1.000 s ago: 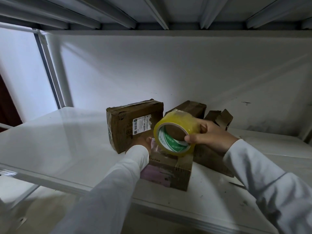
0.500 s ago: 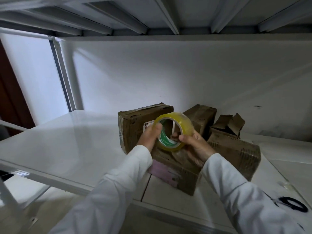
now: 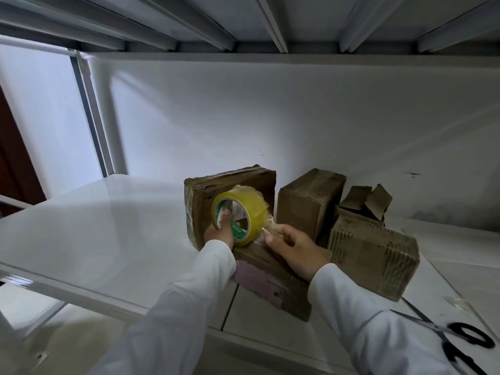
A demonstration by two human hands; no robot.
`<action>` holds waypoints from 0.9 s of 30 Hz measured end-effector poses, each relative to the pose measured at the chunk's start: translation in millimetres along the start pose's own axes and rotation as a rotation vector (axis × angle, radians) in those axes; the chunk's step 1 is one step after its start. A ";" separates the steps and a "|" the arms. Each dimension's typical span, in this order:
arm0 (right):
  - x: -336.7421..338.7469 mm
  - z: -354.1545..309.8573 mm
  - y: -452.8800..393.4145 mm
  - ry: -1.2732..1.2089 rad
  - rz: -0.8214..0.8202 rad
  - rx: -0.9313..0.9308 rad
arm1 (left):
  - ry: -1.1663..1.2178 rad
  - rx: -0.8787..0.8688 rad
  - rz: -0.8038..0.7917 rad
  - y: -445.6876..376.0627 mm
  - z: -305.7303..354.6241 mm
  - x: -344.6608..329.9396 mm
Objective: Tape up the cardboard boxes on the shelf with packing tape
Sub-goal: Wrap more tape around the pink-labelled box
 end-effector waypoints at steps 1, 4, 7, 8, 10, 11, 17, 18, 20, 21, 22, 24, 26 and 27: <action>-1.3 0.8 -0.6 0.018 0.001 0.007 | -0.020 0.003 0.003 -1.3 -1.5 0.1; -0.3 3.1 -2.6 -0.005 0.026 0.003 | -0.034 0.022 0.009 -3.2 -3.8 -1.1; 2.6 4.1 -2.0 -0.082 0.067 0.002 | -0.046 0.031 0.012 -4.0 -3.9 -3.3; 3.7 4.7 -1.4 -0.112 0.084 0.001 | -0.044 0.036 0.013 -3.7 -3.6 -3.6; 5.5 6.5 -0.4 -0.198 0.109 -0.013 | -0.040 0.046 0.015 -4.4 -4.0 -4.4; 6.5 8.0 -0.5 -0.240 0.112 -0.029 | -0.049 0.047 0.015 -4.6 -3.6 -4.4; 13.0 9.8 0.7 -0.363 0.155 -0.162 | -0.030 -0.048 0.036 -0.6 7.7 -1.3; 13.7 9.1 0.5 -0.377 0.171 -0.178 | -0.015 -0.082 0.035 1.0 9.9 -0.2; 14.1 5.6 -1.8 -0.374 0.204 -0.170 | 0.009 -0.148 0.024 4.6 12.9 1.1; 15.4 3.1 -3.7 -0.359 0.229 -0.155 | 0.017 -0.175 0.019 6.7 14.2 1.8; 18.4 -0.6 -6.6 -0.335 0.259 -0.129 | 0.025 -0.197 0.016 8.2 15.4 2.3; 26.0 -13.2 -13.7 -0.275 0.295 -0.041 | 0.033 -0.234 0.008 10.3 17.3 2.8; 28.9 -30.7 -20.7 -0.225 0.246 0.061 | 0.022 -0.273 -0.003 11.0 19.3 2.2; 27.9 -40.0 -24.0 -0.212 0.200 0.100 | 0.015 -0.287 -0.008 11.1 19.9 2.1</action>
Point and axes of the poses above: each hand's wrist, its own y-axis away from the middle knuckle, its own x-axis out of the back of the hand, z = x × y, the point moved 6 cm from there along -y, towards the middle knuckle, and after that the axes turned 14 degrees about z, right-handed, at the moved point
